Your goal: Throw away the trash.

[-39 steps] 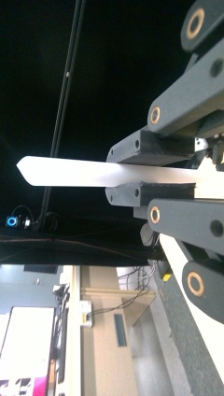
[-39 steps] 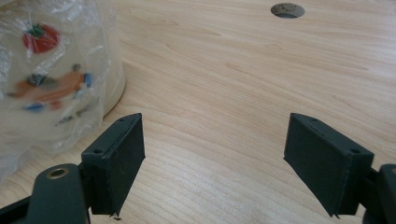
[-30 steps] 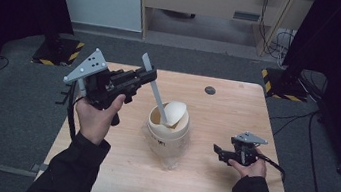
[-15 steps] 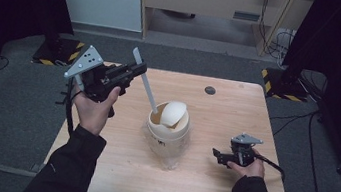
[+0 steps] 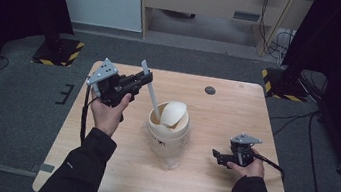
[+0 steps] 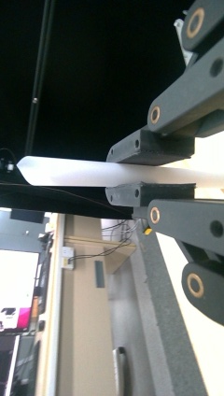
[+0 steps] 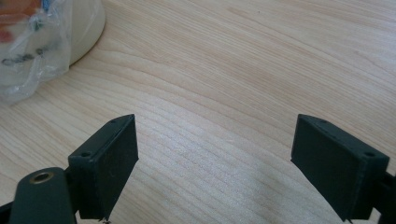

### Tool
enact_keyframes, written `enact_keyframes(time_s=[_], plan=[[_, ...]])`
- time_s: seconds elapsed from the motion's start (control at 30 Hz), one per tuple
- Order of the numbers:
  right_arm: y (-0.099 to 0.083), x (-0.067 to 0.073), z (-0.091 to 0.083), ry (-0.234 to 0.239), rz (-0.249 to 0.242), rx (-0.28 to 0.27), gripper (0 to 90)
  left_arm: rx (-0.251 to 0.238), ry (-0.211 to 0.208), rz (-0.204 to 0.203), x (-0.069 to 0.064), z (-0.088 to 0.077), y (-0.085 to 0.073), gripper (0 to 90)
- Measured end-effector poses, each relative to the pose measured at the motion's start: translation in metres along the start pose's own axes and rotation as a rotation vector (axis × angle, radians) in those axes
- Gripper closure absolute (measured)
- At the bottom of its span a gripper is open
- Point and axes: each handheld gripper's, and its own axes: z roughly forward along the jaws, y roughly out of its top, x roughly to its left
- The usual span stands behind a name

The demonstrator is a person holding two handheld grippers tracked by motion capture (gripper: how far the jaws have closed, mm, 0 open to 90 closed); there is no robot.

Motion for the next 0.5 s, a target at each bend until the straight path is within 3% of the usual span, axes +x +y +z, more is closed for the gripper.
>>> enact_keyframes(time_s=[0.5], plan=[[0.0, 0.0, 0.001, 0.004, -0.009, 0.007, 14.8, 0.099, 0.002, -0.049, 0.009, 0.011, -0.049, 79.8]])
